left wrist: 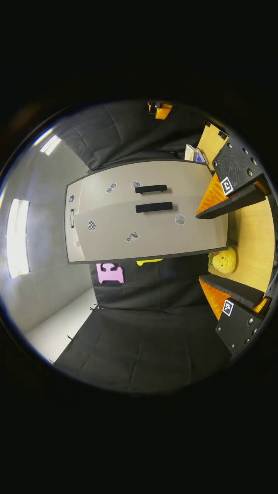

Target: Grab one shoe with the right hand and put it into the shoe cabinet, grab the other shoe with the left hand and put it into the shoe cabinet; then close the right door with the right hand and the left door with the left hand.

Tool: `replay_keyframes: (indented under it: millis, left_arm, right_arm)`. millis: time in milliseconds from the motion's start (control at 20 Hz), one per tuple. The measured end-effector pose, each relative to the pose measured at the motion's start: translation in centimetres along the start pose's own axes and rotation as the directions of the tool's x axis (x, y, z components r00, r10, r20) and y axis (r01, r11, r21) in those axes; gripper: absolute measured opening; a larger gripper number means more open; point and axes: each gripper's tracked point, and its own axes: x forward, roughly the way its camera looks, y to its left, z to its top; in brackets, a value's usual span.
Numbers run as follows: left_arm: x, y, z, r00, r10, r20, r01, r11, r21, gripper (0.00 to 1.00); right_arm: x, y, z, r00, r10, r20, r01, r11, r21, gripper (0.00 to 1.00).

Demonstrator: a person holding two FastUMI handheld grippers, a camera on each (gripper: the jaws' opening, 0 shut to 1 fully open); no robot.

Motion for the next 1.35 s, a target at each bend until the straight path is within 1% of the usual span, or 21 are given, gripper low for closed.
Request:
replay_keyframes:
  millis: [150,300,550,750,850,950,1350]
  left_arm:
    - [0.1,0.0,-0.1,1.0,-0.002,-0.001,0.002,1.0,-0.007,0.78]
    - [-0.1,-0.1,-0.3,1.0,0.0,0.001,0.0,1.0,-0.021,0.78]
    - [-0.3,0.0,-0.3,1.0,0.002,0.009,-0.002,1.0,-0.007,0.78]
    - [-0.3,-0.1,-0.4,1.0,0.007,0.005,-0.007,1.0,-0.016,0.78]
    - [-0.3,0.0,-0.4,1.0,0.012,0.006,-0.012,1.0,-0.018,0.78]
    - [-0.3,0.0,-0.5,1.0,0.017,0.006,-0.017,1.0,-0.019,0.78]
    - [-0.3,0.1,-0.5,1.0,0.025,0.003,-0.025,0.999,-0.03,0.78]
  right_arm:
    - [-0.8,0.3,0.3,1.0,-0.002,0.006,0.002,1.0,-0.009,0.96]
    - [-1.3,0.4,0.7,1.0,-0.008,0.017,0.008,1.0,-0.008,0.98]
    - [-1.7,0.6,0.8,1.0,-0.009,0.019,0.009,1.0,-0.001,0.98]
    - [-1.6,0.8,0.7,1.0,-0.007,0.022,0.007,1.0,0.009,0.96]
    - [-1.6,1.0,0.8,1.0,-0.002,0.026,0.001,1.0,0.013,0.98]
    - [-1.5,1.1,0.8,1.0,0.0,0.029,0.0,1.0,0.01,0.96]
    - [-1.4,1.1,0.7,1.0,0.001,0.027,-0.001,1.0,0.01,0.98]
